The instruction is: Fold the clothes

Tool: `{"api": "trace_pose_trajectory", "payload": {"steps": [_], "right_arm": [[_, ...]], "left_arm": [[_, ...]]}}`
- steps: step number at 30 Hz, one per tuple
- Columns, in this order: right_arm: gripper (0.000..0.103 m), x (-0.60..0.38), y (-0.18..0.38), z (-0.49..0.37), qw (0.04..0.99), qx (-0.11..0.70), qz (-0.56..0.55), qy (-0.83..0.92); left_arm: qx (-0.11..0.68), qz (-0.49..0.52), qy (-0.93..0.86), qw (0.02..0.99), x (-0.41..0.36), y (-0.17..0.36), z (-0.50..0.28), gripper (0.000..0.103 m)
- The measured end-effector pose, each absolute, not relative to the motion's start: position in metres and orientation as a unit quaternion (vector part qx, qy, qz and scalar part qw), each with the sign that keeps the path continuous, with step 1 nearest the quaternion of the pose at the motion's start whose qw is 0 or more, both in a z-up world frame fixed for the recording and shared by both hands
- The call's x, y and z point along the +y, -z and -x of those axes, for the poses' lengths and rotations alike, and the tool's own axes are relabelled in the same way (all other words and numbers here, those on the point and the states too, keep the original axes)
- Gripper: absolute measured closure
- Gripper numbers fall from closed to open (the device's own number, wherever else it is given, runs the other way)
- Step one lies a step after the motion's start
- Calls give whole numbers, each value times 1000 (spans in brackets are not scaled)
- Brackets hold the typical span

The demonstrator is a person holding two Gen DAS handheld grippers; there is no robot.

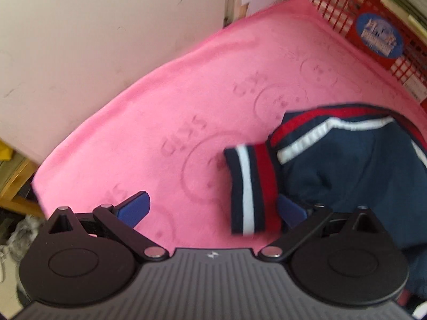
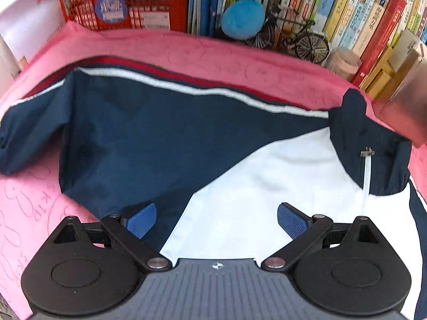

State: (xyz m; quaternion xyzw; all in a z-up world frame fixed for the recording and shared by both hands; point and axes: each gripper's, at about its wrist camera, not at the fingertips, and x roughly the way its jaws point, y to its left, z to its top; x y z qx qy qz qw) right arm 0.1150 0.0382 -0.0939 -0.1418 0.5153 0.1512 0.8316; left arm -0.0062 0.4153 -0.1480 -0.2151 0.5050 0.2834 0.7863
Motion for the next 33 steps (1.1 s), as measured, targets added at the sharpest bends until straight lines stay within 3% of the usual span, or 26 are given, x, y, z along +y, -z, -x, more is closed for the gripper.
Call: {"api": "trace_pose_trajectory", "payload": {"steps": [6,14,18,19,21,24,33], "right_arm": [[4,44,94,-106,828,523,141,-147],[4,47,94,-104,826,527,141,-142],[4,47,92,-103,827,528,141,-135],[4,46,92,-103,827,528,141,-134],[4,47,92,-103,827,528,141,-131],[4,48,90,-102,829,525,144,-129],[4,42,83,-106,836,518,137,-120]], "left_arm": [[489,266,-251,792,421,146,8,19],[464,349,-148,800,425,141,7,22],[468,341,-131,804,421,147,-2,15],[470,330,-135,808,418,147,-5,18],[468,306,-154,815,413,144,-11,49],[441,313,-156,827,415,133,-10,78],[319,226,-197,899,442,47,-25,83]]}}
